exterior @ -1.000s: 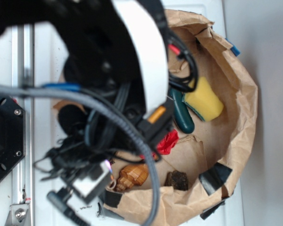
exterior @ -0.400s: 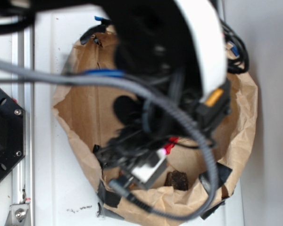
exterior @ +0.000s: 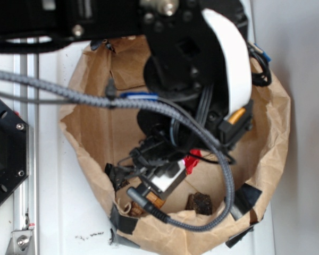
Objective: Grab the rock.
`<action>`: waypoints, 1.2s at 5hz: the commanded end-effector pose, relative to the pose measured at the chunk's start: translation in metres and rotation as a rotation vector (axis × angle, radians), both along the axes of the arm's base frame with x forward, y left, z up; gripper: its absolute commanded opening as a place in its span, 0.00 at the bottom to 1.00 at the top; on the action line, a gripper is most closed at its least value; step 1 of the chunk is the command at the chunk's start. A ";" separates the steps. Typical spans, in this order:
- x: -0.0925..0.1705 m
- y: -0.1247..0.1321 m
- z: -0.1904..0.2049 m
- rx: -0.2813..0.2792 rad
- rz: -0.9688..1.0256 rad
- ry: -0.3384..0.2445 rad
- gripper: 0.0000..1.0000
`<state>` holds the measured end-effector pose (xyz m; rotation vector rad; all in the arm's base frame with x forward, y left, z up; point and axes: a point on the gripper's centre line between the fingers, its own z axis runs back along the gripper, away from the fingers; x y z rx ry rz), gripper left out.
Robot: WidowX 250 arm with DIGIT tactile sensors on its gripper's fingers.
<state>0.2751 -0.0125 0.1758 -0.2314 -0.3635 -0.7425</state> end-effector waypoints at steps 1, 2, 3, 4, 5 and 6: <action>-0.001 -0.002 0.010 0.005 0.001 -0.036 1.00; 0.005 -0.005 -0.040 0.101 -0.071 -0.028 1.00; -0.003 -0.005 -0.058 0.102 -0.150 -0.015 1.00; -0.004 -0.001 -0.068 0.096 -0.210 -0.007 1.00; 0.000 -0.015 -0.089 0.127 -0.224 -0.037 1.00; 0.005 -0.036 -0.106 0.121 -0.248 -0.081 1.00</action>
